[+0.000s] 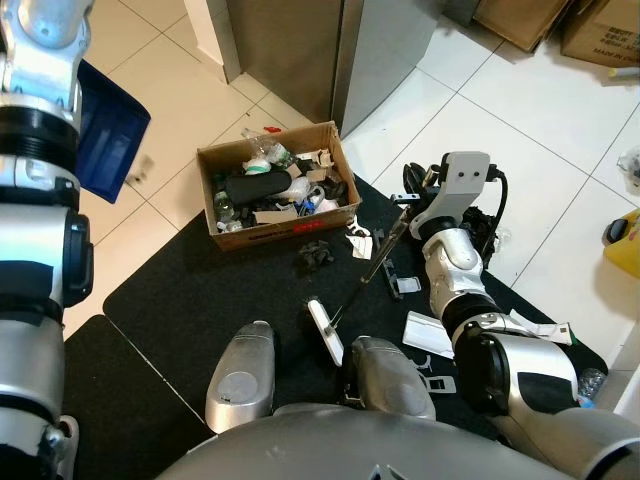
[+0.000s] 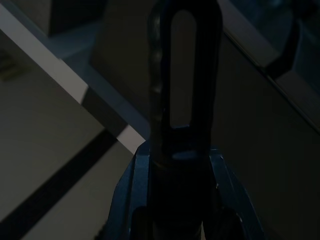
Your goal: Sweep floor
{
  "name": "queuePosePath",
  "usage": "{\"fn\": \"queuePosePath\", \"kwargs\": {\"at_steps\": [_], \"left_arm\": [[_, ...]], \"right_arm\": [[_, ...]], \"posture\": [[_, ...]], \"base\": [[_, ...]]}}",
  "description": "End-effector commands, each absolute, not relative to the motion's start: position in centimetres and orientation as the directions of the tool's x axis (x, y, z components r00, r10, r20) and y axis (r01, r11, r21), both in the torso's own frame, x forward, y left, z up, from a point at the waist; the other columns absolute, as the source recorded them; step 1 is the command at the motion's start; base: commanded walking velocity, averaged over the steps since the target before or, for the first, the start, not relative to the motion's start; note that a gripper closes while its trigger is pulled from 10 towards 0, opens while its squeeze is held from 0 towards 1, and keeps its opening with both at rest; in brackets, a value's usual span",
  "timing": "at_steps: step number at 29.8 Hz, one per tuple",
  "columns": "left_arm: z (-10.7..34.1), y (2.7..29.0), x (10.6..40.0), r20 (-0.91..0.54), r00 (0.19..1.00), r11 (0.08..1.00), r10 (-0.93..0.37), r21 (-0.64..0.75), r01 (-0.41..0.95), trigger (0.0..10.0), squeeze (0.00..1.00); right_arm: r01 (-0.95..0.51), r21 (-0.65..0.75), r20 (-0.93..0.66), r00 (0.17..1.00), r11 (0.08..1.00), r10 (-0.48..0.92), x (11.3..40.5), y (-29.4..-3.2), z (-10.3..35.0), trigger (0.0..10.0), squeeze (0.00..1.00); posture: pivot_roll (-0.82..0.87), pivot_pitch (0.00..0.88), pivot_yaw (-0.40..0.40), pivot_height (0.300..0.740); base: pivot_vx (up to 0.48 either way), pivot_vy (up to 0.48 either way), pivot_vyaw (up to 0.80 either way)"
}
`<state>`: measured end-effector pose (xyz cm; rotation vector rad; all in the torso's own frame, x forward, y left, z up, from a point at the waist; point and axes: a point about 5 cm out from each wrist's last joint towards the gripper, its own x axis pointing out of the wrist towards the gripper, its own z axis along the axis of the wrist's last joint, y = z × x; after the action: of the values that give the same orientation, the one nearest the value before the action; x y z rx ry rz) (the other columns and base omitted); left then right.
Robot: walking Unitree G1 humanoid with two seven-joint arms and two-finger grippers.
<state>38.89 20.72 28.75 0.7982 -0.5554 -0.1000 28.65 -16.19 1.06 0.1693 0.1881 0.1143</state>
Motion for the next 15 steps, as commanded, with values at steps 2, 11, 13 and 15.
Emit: {"fn": "queuePosePath", "kwargs": {"at_steps": [2,11,13,15], "left_arm": [[30.2,19.2,39.1,0.488,0.807,0.678,-0.334,0.718,-0.153,10.0,0.0],[31.3,18.7,39.5,0.561,0.781,0.753,-0.273,0.631,-0.19,10.0,0.0],[31.2,18.9,39.5,0.563,0.785,0.775,-0.257,0.606,-0.181,10.0,0.0],[30.5,19.3,39.7,0.549,0.811,0.849,-0.2,0.51,-0.136,10.0,0.0]], "right_arm": [[-0.087,0.251,-0.277,0.948,0.964,0.158,26.9,-15.0,-1.1,10.0,0.0],[-0.089,0.258,-0.276,0.947,0.962,0.162,26.8,-14.9,-1.2,10.0,0.0],[-0.092,0.258,-0.277,0.947,0.962,0.165,26.8,-14.9,-1.2,10.0,0.0],[-0.092,0.261,-0.281,0.945,0.961,0.167,26.7,-15.0,-1.2,10.0,0.0]], "posture": [[0.15,0.0,0.098,0.74],[0.14,0.0,0.109,0.74],[0.14,0.0,0.111,0.74],[0.15,0.0,0.111,0.74]], "base": [[0.0,0.0,0.0],[0.0,0.0,0.0],[0.0,0.0,0.0],[0.0,0.0,0.0]]}}
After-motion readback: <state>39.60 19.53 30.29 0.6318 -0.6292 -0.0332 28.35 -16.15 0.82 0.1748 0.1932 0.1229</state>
